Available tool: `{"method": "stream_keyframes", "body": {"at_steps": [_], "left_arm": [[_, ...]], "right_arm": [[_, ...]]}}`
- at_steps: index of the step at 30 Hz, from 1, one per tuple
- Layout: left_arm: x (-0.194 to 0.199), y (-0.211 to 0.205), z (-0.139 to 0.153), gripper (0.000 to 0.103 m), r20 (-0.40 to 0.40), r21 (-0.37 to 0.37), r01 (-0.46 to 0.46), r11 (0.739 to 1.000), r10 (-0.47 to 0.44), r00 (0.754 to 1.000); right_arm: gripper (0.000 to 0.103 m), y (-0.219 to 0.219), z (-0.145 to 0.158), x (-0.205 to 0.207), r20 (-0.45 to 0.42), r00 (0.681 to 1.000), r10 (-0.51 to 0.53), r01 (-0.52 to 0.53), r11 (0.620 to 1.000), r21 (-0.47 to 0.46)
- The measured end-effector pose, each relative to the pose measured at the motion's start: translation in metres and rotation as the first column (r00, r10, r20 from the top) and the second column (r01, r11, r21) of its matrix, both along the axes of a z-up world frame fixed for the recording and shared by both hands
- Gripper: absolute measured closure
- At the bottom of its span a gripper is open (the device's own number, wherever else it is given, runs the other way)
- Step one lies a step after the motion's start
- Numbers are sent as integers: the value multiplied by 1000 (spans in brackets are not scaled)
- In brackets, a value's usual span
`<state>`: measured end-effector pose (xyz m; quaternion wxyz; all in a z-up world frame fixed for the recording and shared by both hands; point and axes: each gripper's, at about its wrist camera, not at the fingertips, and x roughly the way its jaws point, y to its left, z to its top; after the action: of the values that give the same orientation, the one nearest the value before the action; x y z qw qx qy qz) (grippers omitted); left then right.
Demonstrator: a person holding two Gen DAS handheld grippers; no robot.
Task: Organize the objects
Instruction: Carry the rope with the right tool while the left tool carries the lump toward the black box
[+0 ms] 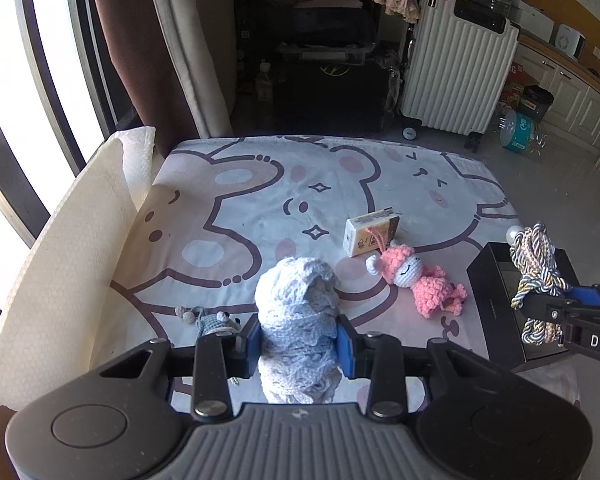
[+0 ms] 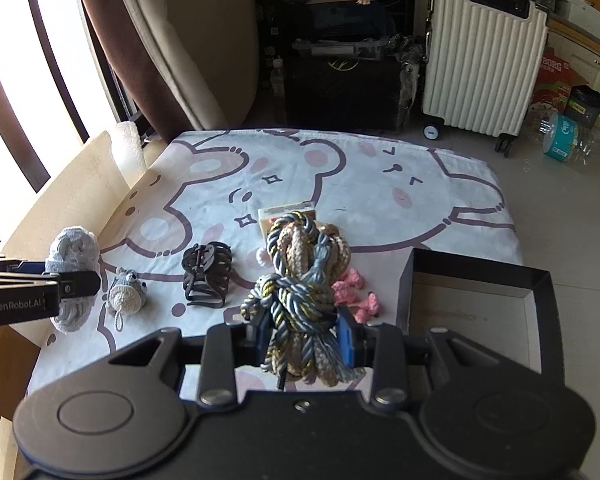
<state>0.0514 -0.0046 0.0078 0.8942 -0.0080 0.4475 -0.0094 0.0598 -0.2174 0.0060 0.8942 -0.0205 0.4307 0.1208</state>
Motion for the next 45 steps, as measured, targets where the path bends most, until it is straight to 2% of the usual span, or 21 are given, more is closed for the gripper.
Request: {"method": "stream_keyframes", "body": {"at_steps": [13,26,35,45], "left_arm": [[-3,-35,25,64,36,33,54,998,-55,998],[4,-69,27,64,33,11,95,995,-96,995],[22,-111,14,64,14,0,156,988,-156,988],[43,-162,-7,64,-13,-50,218,975,-219,976]], "right_arm": [[69,-35,27,-17,50,994,-95,94,996,10],[69,-61,30,-20,58,990,-127,127,992,-5],[69,-92,20,-12,45,987,-155,156,988,-20],[69,-132,3,0,16,976,-216,217,975,-43]]}}
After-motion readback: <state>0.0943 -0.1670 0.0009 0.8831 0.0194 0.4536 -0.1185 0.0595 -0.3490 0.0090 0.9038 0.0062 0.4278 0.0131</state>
